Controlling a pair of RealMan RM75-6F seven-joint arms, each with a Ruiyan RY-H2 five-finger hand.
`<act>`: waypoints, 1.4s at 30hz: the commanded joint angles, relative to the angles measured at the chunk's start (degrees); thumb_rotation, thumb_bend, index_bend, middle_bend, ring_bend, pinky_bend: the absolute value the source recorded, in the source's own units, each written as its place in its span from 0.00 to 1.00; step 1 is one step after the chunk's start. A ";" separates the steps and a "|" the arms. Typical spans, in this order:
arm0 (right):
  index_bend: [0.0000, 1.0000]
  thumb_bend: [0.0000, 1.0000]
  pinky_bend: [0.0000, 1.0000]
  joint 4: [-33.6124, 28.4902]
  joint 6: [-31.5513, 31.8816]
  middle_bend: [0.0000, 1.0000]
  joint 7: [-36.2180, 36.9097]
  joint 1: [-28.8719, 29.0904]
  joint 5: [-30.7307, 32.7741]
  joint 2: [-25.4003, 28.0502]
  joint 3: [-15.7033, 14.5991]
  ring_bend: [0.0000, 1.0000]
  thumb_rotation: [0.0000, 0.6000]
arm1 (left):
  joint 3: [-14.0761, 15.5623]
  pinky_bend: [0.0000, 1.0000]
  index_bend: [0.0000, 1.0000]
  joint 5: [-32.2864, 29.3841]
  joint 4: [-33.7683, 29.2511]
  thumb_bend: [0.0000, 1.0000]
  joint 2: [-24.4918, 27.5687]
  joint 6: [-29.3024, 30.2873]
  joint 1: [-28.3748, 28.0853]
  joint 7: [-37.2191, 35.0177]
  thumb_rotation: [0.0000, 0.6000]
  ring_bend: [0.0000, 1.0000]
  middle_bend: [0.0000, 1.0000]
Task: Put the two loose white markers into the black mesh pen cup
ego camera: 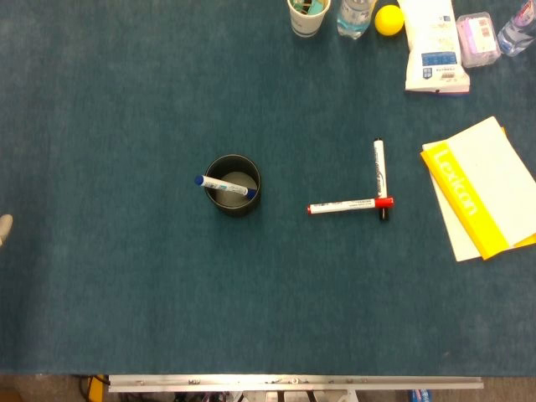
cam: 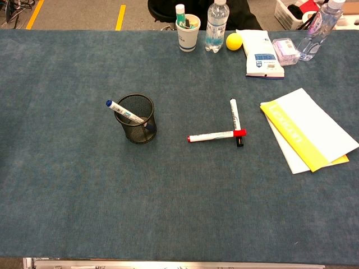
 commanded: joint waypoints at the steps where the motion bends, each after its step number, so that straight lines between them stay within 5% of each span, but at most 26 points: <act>1: 0.28 0.23 0.10 0.18 -0.33 0.26 0.08 0.08 0.19 -0.14 -0.08 0.11 1.00 | 0.03 0.19 0.16 0.08 0.07 0.23 -0.15 -0.32 -0.19 0.03 1.00 0.20 0.23; 17: 0.28 0.23 0.10 -1.49 -0.66 0.26 5.47 1.42 -0.32 2.40 1.61 0.11 1.00 | -0.30 0.19 0.16 0.50 1.87 0.23 -0.60 -5.36 -3.43 -5.74 1.00 0.20 0.23; 31: 0.28 0.23 0.10 -1.27 -2.43 0.26 4.62 4.43 0.57 2.45 3.92 0.11 1.00 | -0.09 0.19 0.13 0.94 7.64 0.22 -3.43 -22.02 -13.26 -27.01 1.00 0.20 0.24; 42: 0.28 0.23 0.10 -0.81 -2.72 0.26 3.19 4.99 0.94 1.33 3.66 0.11 1.00 | 0.36 0.19 0.07 3.95 13.88 0.14 -10.18 -26.64 -19.15 -38.96 1.00 0.18 0.19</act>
